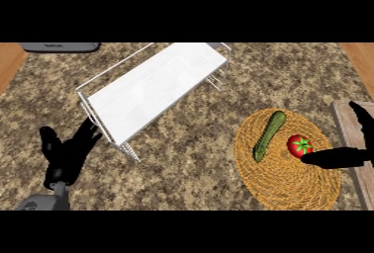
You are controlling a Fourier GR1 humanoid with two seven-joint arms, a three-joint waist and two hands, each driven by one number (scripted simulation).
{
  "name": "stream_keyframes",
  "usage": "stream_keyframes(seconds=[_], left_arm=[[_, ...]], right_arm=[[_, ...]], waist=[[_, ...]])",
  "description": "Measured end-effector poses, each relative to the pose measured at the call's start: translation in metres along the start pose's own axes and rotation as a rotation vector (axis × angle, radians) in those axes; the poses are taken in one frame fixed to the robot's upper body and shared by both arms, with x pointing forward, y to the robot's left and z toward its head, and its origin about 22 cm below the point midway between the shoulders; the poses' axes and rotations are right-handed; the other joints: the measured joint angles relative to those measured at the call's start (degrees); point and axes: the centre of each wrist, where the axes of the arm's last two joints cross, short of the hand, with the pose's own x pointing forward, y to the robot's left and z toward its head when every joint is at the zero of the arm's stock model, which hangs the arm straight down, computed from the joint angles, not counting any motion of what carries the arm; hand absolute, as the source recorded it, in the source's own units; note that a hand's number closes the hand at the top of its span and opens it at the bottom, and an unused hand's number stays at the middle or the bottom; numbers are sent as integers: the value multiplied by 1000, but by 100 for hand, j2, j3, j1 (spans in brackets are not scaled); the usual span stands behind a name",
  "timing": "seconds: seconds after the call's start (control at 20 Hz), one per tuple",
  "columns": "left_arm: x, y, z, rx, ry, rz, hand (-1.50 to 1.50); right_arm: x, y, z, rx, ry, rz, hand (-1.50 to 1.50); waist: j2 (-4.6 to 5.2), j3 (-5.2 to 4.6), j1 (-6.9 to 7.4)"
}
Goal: Pick the tomato from the placemat and place it in the tiered shelf
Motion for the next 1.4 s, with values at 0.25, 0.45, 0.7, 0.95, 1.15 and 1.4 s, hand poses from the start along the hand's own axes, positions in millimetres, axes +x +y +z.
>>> stream_keyframes(seconds=[0.25,0.45,0.7,0.95,1.15,1.4], left_arm=[[4,8,-1,-1,13,3,0],[2,1,2,3,12,1,0],[2,0,3,4,16,6,0],[2,4,2,7,22,4,0],[2,2,4,10,17,-1,0],[3,1,6,11,23,8,0]], right_arm=[[-1,13,-9,-15,39,30,-150],[-2,27,-12,-32,54,58,-150],[1,48,-17,-36,66,71,-150],[-5,58,-23,-46,97,91,-150],[-10,67,-35,-68,136,114,-150],[-20,77,-45,-92,163,142,-150]], waist=[[-3,0,-32],[-5,-4,-39],[-5,1,-42],[-8,2,-56],[-4,2,-51],[-3,-3,-56]])
